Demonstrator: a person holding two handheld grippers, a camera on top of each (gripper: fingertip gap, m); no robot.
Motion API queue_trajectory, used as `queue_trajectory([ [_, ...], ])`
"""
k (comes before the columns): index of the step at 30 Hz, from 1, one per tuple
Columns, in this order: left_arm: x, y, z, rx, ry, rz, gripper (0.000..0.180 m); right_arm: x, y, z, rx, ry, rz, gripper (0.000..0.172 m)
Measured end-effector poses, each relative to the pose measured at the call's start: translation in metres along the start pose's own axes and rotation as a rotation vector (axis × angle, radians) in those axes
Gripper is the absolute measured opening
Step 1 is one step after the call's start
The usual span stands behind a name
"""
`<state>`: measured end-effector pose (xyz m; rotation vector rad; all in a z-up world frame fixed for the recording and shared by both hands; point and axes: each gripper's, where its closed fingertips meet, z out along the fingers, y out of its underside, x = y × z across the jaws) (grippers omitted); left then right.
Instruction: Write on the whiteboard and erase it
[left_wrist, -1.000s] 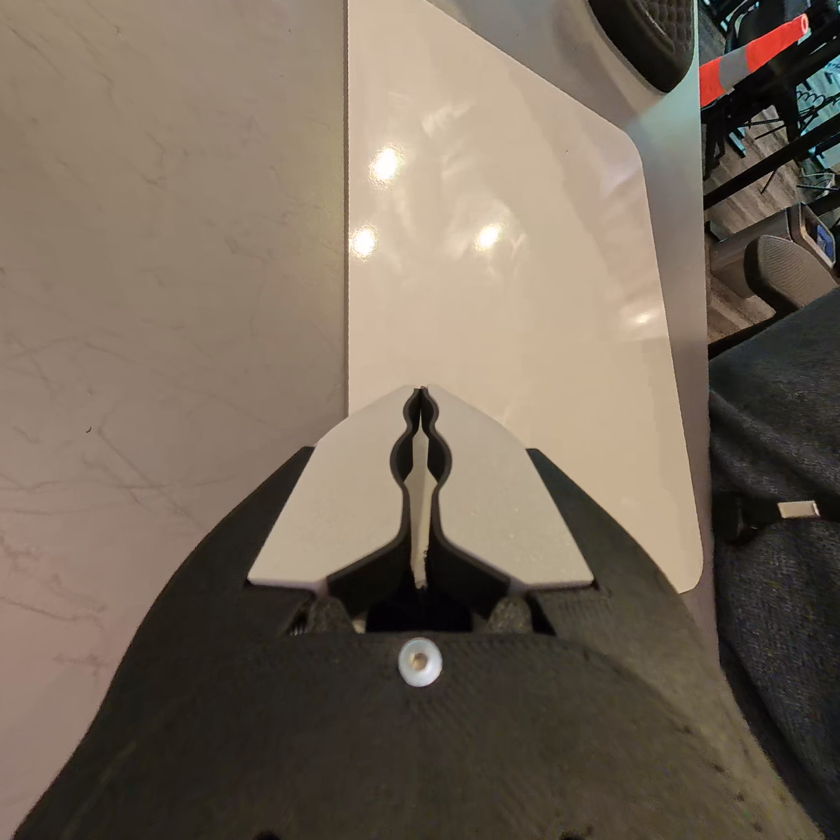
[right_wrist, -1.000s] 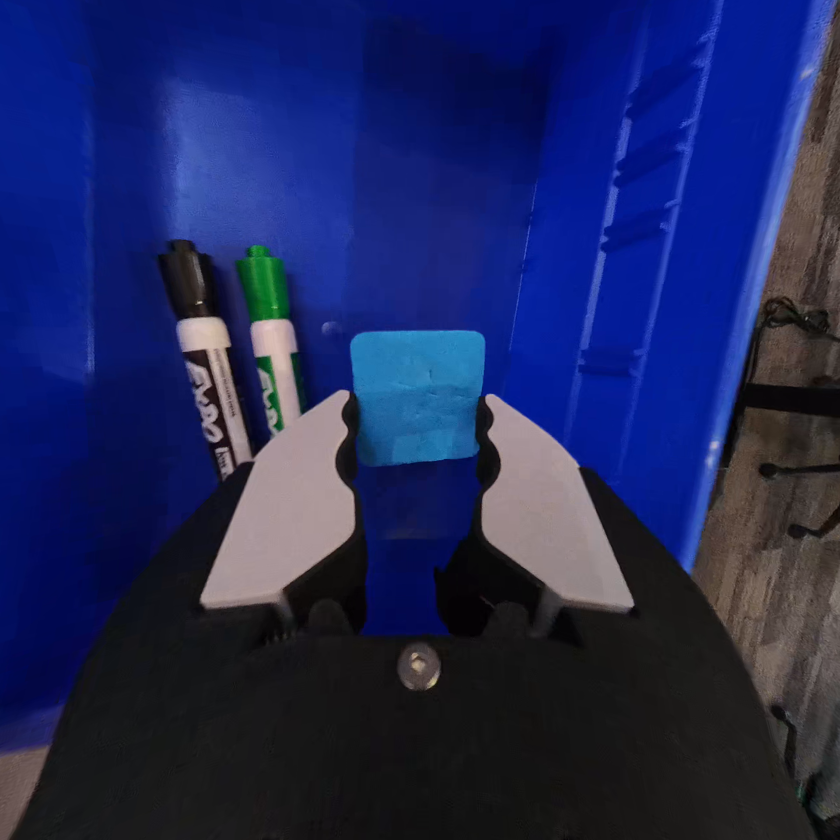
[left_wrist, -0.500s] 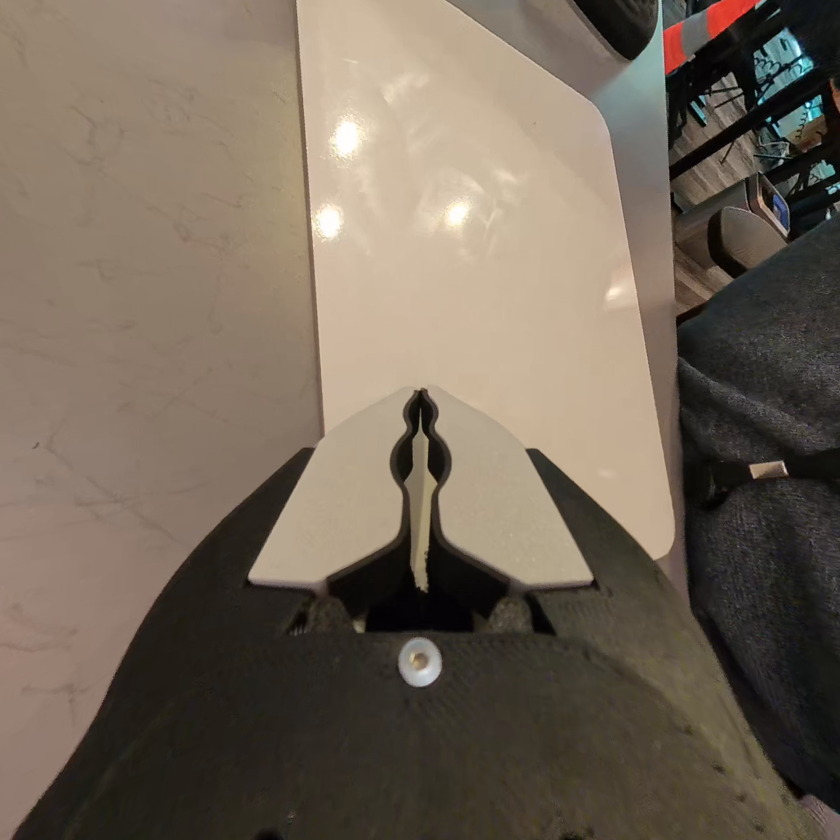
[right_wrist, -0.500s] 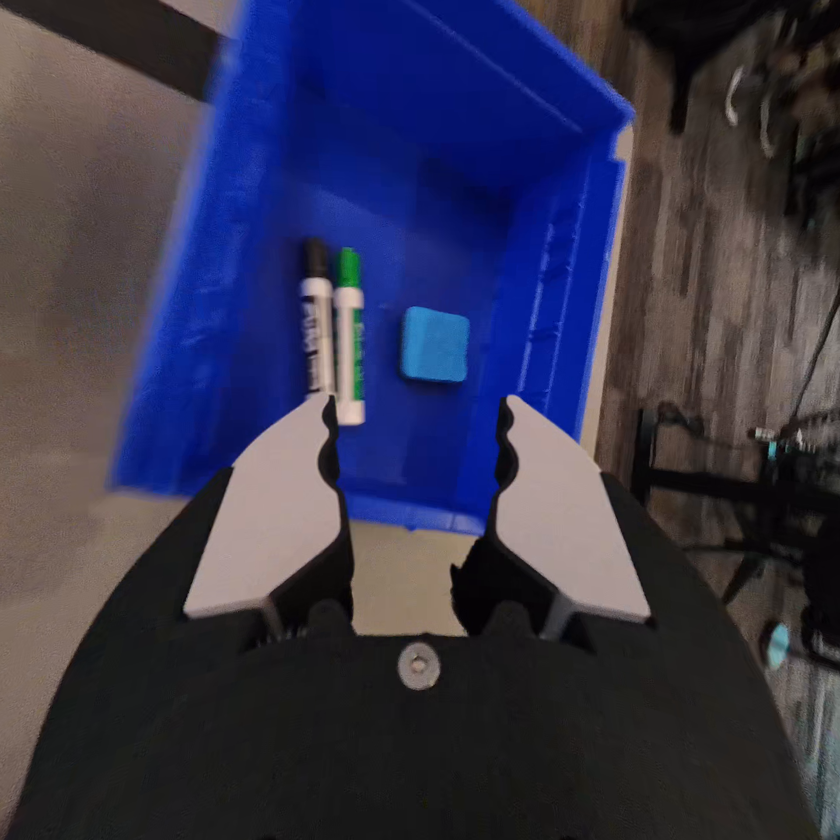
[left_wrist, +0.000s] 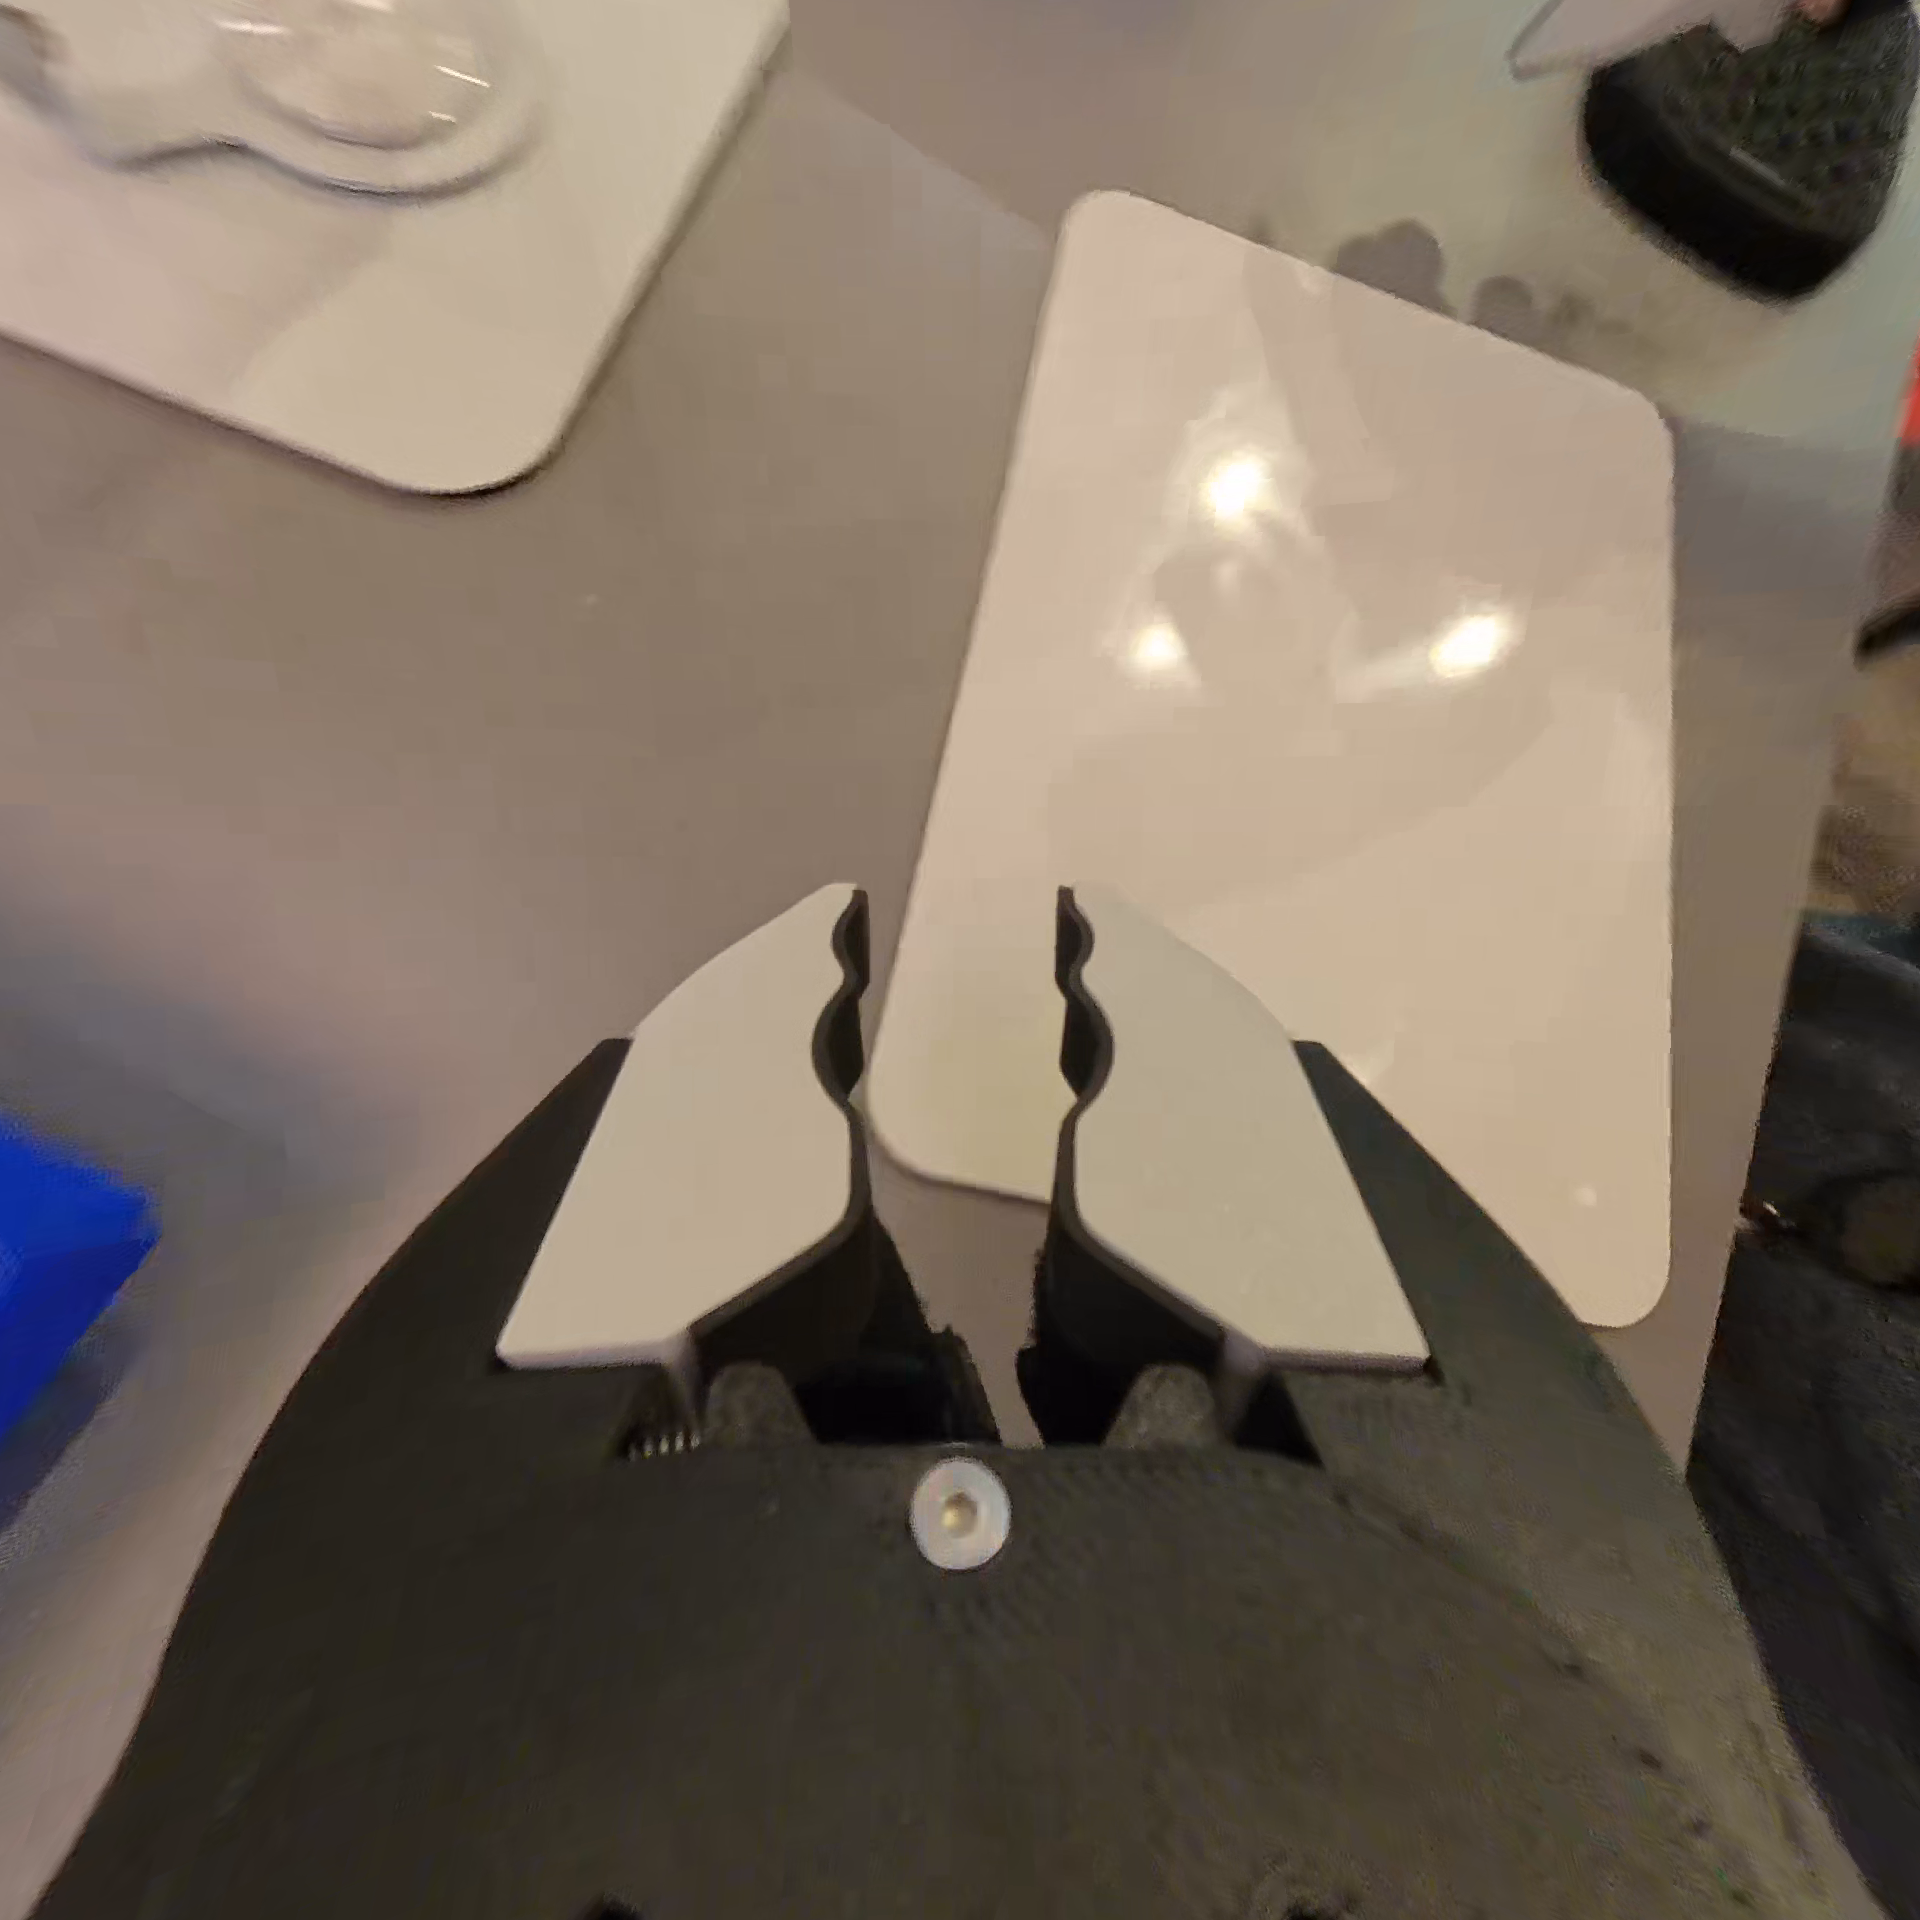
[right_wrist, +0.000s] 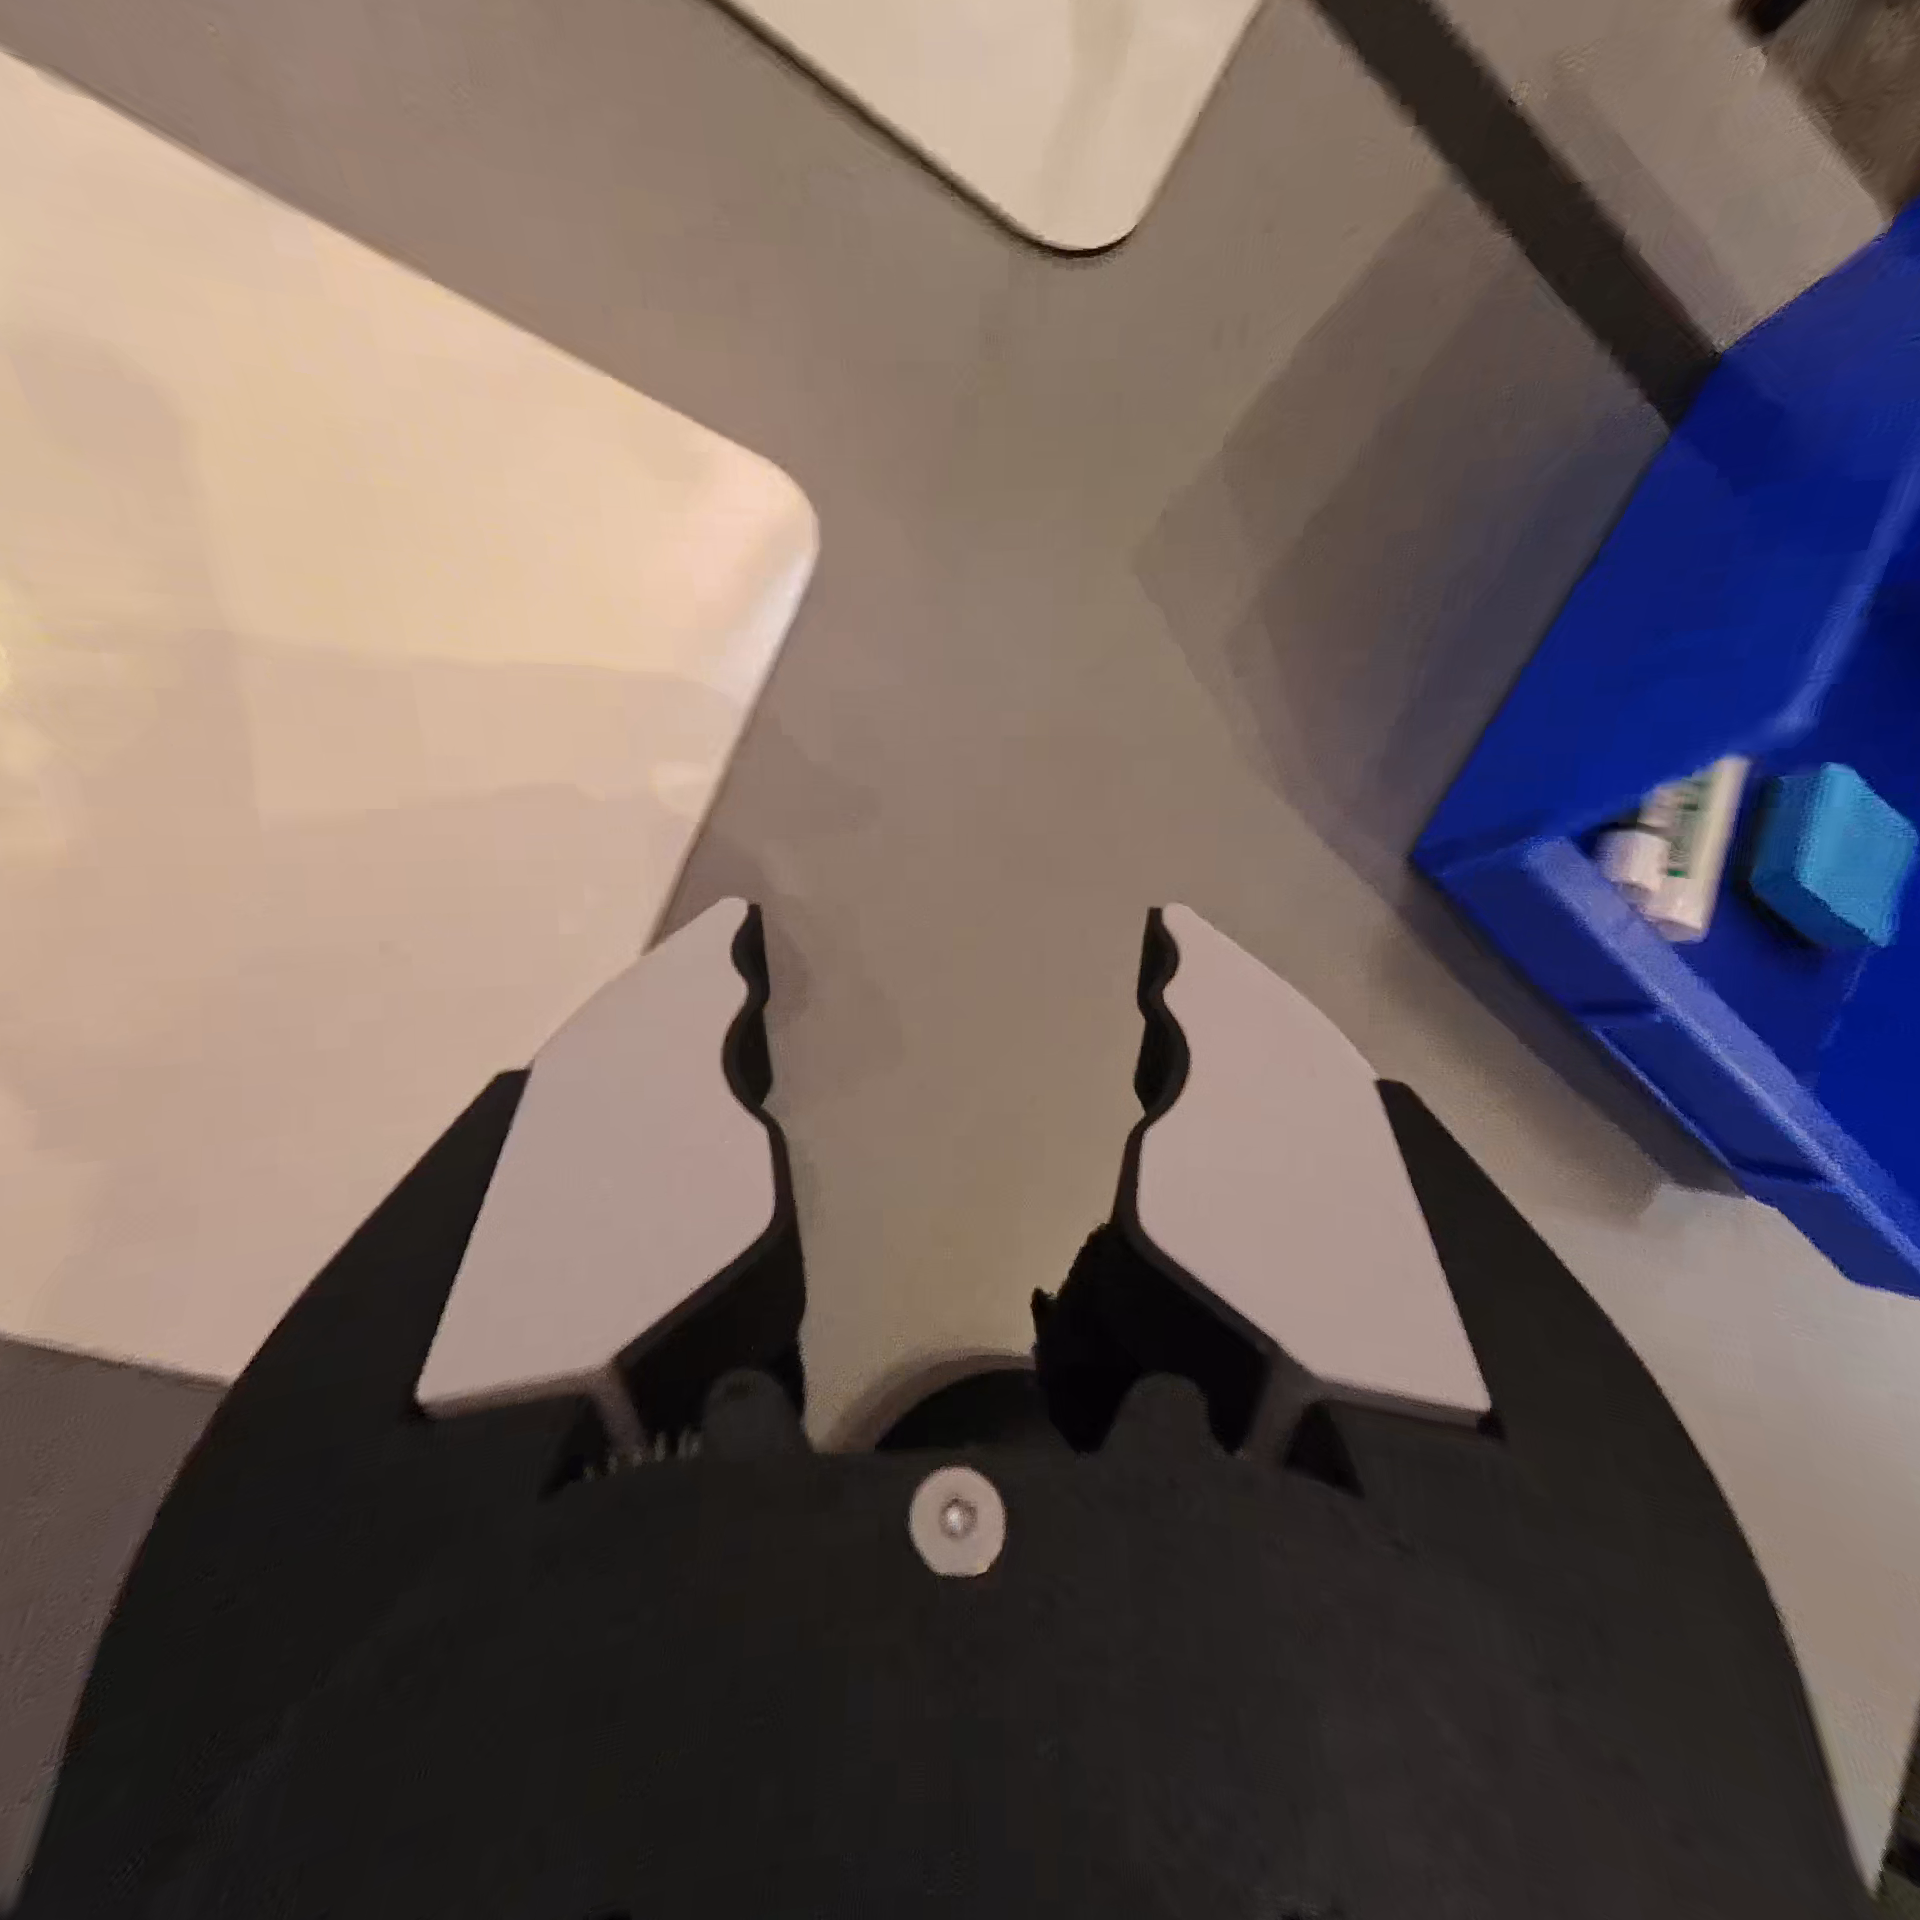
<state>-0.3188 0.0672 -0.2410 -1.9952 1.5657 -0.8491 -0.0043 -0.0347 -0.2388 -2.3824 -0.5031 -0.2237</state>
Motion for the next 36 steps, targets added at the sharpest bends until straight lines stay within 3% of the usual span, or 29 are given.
queue_trajectory([
  [3, -0.026, 0.009, -0.039, 0.111, -0.155, -0.068, 0.035, 0.043, 0.007, -0.011, 0.069, 0.154, 0.06, 0.07],
  [10, -0.113, 0.046, -0.171, 0.465, -0.691, -0.246, 0.039, 0.205, 0.057, -0.061, 0.186, 0.583, 0.346, 0.063],
  [16, -0.181, 0.083, -0.21, 0.536, -0.881, -0.39, 0.053, 0.29, 0.106, -0.039, 0.188, 0.603, 0.569, 0.067],
  [21, -0.225, 0.088, -0.212, 0.614, -0.853, -0.53, 0.061, 0.323, 0.119, -0.012, 0.183, 0.591, 0.634, 0.064],
  [23, -0.238, 0.09, -0.213, 0.594, -0.888, -0.521, 0.068, 0.326, 0.117, -0.002, 0.189, 0.544, 0.668, 0.064],
  [28, -0.256, 0.092, -0.227, 0.565, -0.976, -0.538, 0.061, 0.333, 0.115, 0.017, 0.156, 0.525, 0.635, 0.06],
  [32, -0.264, 0.098, -0.254, 0.598, -1.081, -0.505, 0.074, 0.334, 0.115, 0.026, 0.138, 0.513, 0.618, 0.058],
  [36, -0.285, 0.117, -0.241, 0.497, -1.004, -0.539, 0.079, 0.335, 0.118, 0.035, 0.119, 0.487, 0.598, 0.053],
])
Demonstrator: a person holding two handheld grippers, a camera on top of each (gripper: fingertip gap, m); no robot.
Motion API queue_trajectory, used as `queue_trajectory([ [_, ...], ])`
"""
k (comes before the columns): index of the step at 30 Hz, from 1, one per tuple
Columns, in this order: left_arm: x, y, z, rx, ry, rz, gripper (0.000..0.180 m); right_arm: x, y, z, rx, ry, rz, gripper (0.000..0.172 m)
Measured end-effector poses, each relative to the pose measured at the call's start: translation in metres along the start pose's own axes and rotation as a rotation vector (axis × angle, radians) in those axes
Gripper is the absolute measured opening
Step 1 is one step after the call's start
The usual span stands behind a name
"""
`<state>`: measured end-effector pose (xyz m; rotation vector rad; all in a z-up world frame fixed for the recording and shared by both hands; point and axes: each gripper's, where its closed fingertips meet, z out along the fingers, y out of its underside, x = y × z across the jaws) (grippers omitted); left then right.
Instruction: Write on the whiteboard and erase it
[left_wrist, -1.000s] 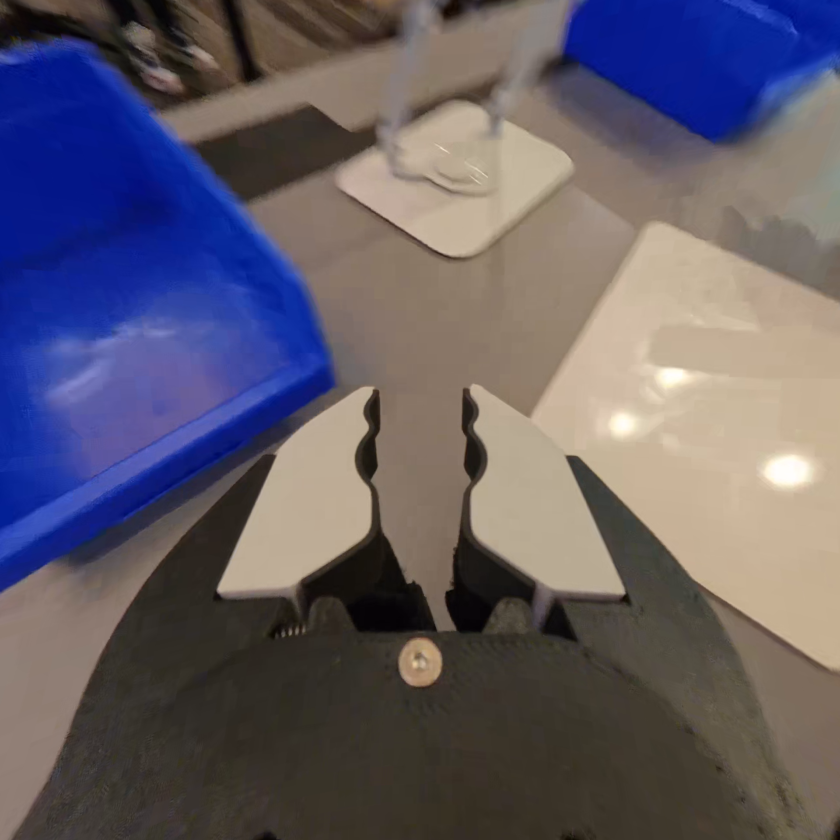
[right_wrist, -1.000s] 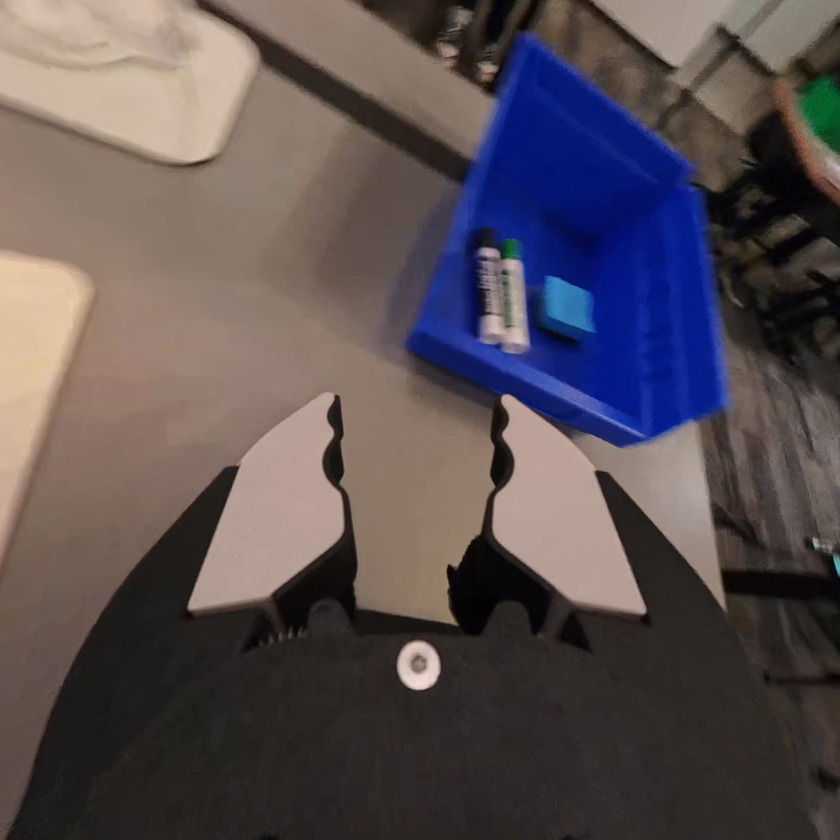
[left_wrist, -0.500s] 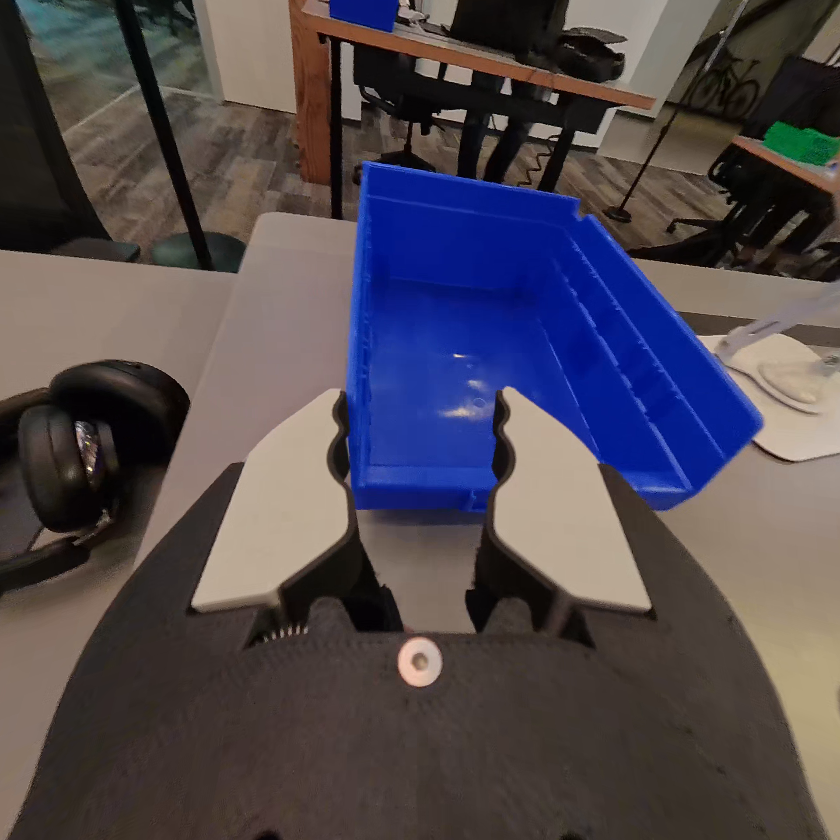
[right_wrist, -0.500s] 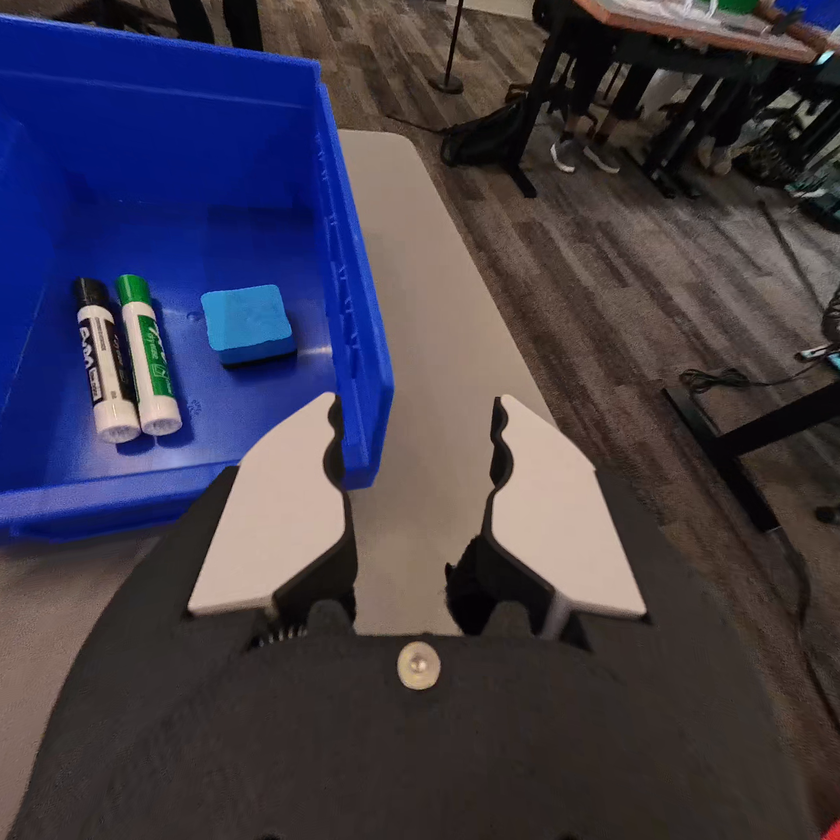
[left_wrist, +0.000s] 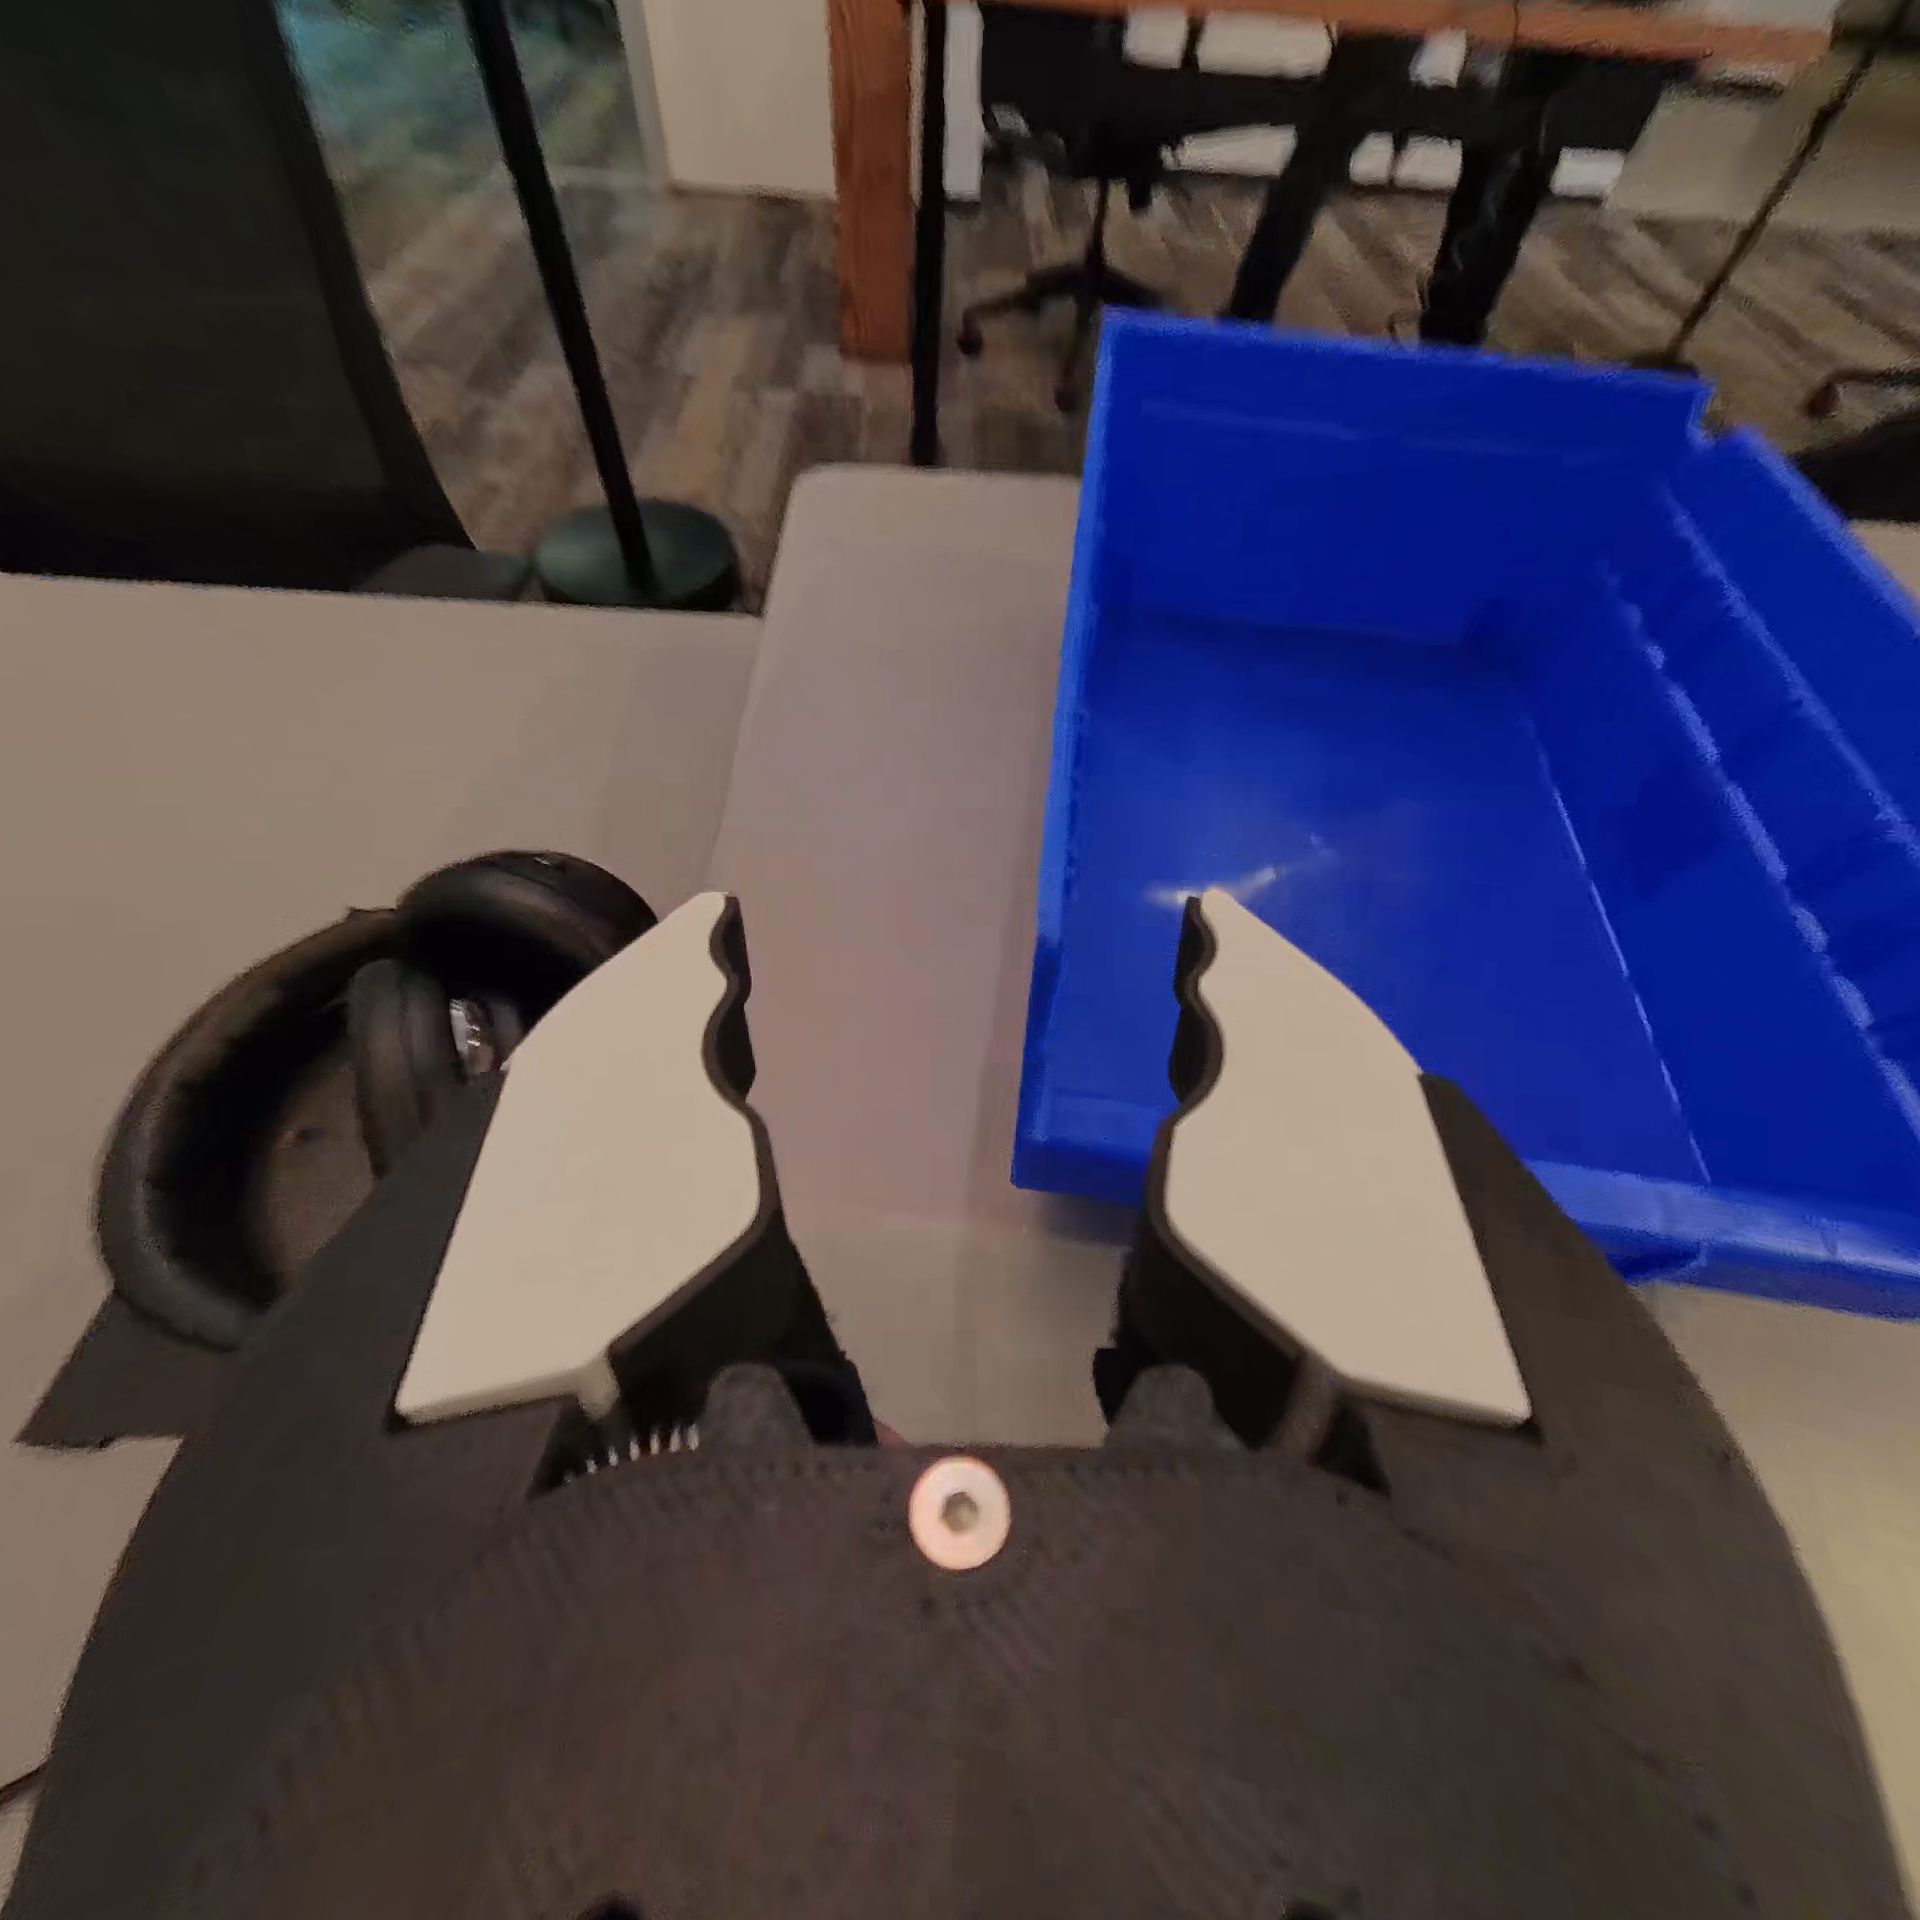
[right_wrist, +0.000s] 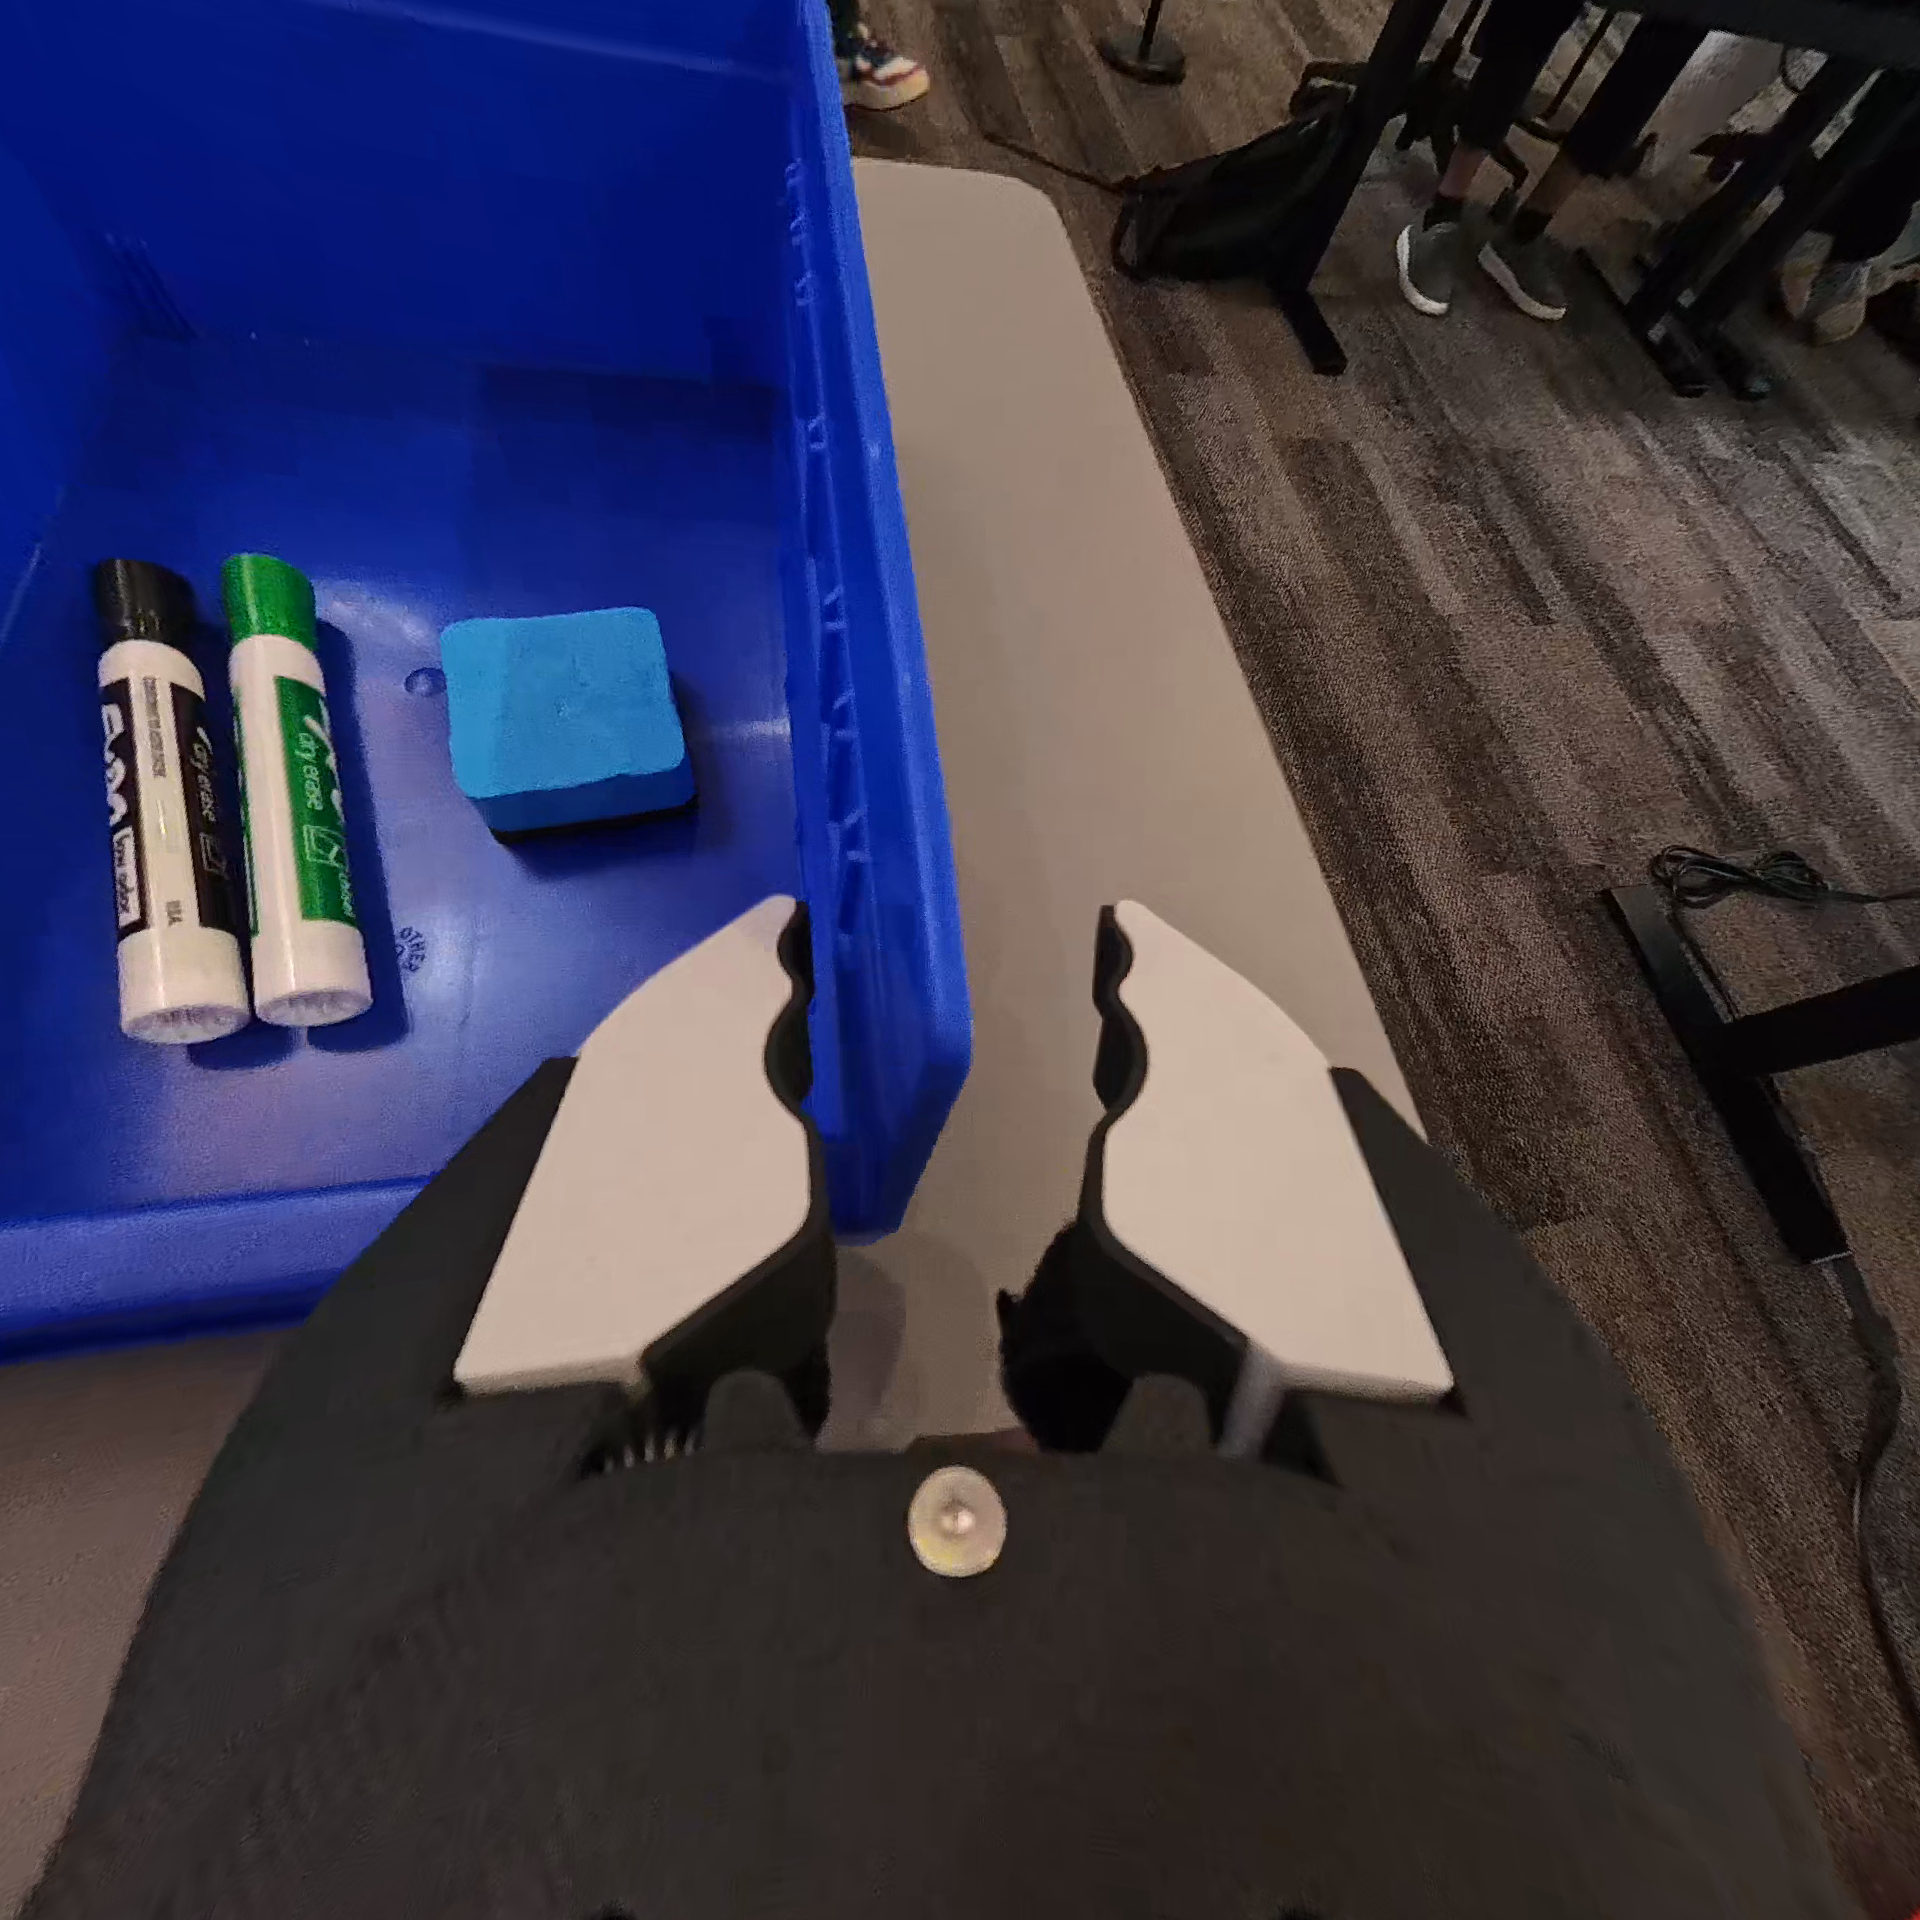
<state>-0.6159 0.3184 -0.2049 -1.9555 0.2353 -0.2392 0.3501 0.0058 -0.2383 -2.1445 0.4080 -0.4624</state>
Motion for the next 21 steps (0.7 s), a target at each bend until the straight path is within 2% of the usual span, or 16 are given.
queue_trajectory([
  [4, 0.019, 0.026, 0.021, -0.141, 0.182, -0.04, 0.056, -0.005, -0.001, 0.006, 0.002, -0.024, -0.03, 0.04],
  [6, 0.028, 0.034, 0.026, -0.186, 0.249, -0.02, 0.029, -0.007, -0.002, 0.007, 0.0, -0.036, -0.03, 0.03],
  [7, 0.033, 0.038, 0.028, -0.207, 0.277, -0.019, 0.028, -0.009, -0.002, 0.008, -0.001, -0.051, -0.031, 0.023],
  [8, 0.035, 0.042, 0.031, -0.224, 0.279, -0.019, 0.027, -0.01, -0.003, 0.009, -0.002, -0.052, -0.033, 0.022],
  [10, 0.034, 0.045, 0.036, -0.232, 0.264, -0.007, 0.008, -0.012, -0.003, 0.009, 0.0, -0.081, -0.025, 0.018],
  [14, 0.031, 0.045, 0.04, -0.212, 0.262, -0.046, 0.005, -0.023, -0.004, 0.005, -0.009, -0.18, 0.011, 0.006],
  [21, 0.032, 0.043, 0.034, -0.197, 0.277, -0.099, 0.004, -0.035, 0.002, -0.009, -0.054, -0.184, -0.005, 0.005],
])
